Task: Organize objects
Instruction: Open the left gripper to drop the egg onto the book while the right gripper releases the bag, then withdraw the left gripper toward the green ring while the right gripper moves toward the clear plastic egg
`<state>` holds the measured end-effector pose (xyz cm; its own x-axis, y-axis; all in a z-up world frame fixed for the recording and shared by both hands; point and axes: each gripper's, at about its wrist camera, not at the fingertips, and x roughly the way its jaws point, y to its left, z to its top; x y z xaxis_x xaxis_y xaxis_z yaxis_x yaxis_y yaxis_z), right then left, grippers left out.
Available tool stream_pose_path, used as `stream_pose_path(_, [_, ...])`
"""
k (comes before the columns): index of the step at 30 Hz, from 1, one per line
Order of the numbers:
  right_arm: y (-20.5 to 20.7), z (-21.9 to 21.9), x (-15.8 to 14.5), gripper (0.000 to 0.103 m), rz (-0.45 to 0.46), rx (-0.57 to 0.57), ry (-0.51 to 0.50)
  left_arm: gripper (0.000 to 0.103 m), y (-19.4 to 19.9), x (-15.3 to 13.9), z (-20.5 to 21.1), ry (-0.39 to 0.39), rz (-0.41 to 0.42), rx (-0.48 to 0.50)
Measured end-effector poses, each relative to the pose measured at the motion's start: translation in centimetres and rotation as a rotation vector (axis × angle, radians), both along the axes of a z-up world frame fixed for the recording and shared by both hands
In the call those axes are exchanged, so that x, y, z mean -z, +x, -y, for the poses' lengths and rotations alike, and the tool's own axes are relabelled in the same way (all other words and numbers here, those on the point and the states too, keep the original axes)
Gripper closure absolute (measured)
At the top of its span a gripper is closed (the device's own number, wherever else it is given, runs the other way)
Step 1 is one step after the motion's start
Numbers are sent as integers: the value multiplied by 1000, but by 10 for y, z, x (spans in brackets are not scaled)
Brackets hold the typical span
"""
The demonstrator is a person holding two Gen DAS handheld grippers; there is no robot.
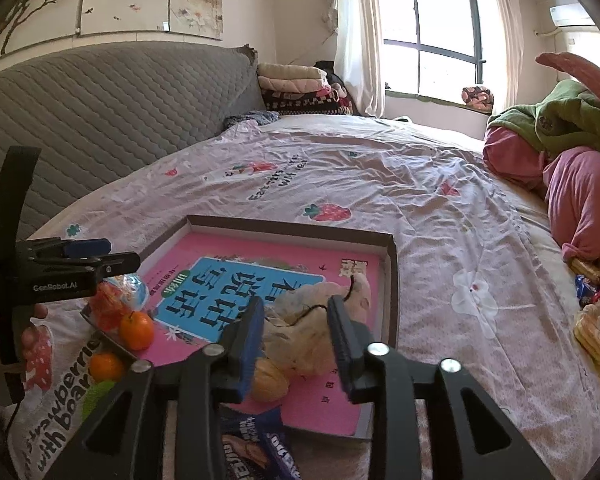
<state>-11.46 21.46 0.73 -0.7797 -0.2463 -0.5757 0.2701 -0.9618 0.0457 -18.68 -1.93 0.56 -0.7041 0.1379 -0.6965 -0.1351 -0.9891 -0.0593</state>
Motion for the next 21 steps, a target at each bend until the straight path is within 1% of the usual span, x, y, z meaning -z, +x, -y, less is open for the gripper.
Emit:
stream_pose_path(1, [2,0,-2,62,-5,-3,-7,30,3,-3,-1,2,-5,5])
stream_pose_path(2, [3,0,-4,62,-9,-5,-12,30,5,-6,-2,4,-9,11])
stream_pose_path(6, [9,3,-10,62,-29,-13,-14,30,15,-16,-6,8,-28,29])
stream_pose_path(12, [11,3,-11,61,-32,-16,-15,30,24,-25,-7,-3,-56,33])
stream_pose_path(16, [12,2,-10,60,-30,-16,-18,29,27,-27,-6,4,-63,26])
stream_pose_path(21, [17,4,-12,57,-37,-27,-24,29,32,-26,-9,-8,-61,37])
